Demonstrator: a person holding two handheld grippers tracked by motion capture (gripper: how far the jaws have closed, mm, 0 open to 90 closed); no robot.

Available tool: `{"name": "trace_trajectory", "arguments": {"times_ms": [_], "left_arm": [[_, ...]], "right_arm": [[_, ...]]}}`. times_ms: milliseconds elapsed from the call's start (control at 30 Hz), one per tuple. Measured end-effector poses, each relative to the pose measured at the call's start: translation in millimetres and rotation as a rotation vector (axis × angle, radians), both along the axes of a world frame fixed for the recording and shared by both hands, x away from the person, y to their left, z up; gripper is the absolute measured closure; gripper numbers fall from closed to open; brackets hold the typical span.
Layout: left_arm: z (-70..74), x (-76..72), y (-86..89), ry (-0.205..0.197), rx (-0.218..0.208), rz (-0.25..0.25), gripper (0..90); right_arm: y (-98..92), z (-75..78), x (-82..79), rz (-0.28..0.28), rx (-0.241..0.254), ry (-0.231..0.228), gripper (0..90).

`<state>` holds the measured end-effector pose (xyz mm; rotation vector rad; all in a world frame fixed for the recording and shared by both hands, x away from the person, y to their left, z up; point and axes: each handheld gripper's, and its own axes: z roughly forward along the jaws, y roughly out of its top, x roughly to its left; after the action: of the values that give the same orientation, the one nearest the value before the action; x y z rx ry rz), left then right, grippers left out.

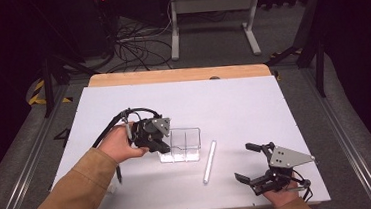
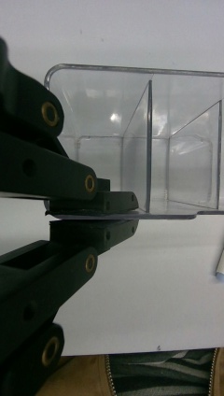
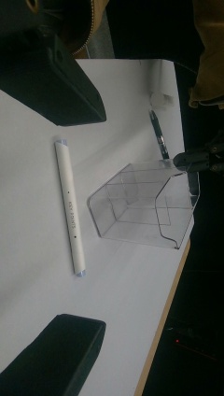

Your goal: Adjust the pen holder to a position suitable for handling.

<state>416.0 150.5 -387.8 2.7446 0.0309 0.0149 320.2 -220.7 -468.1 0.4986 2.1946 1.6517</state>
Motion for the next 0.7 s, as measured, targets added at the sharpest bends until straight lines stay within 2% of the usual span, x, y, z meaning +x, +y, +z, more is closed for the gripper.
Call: {"name": "trace_trajectory", "arguments": {"times_ms": [133, 333, 533, 667, 700], "left_arm": [[3.1, 1.0, 4.9, 0.013, -0.024, 0.016, 84.6], [9.4, -1.2, 12.7, -0.005, -0.080, 0.044, 77.0], [22.8, -8.7, 26.5, -0.047, -0.187, 0.130, 57.6], [32.8, -17.0, 37.3, -0.102, -0.251, 0.205, 43.8], [34.6, -18.9, 40.0, -0.114, -0.267, 0.225, 36.6]], "right_arm": [[0.4, 0.0, 0.0, 0.002, -0.003, -0.001, 2.9], [0.6, 0.0, 0.0, 0.001, -0.002, 0.000, 2.8], [0.9, 0.0, 0.2, -0.002, -0.002, 0.000, 2.7], [1.3, 0.0, 0.0, -0.004, -0.005, -0.001, 2.7], [1.5, -0.1, 0.3, -0.005, -0.005, 0.000, 2.7]]}}
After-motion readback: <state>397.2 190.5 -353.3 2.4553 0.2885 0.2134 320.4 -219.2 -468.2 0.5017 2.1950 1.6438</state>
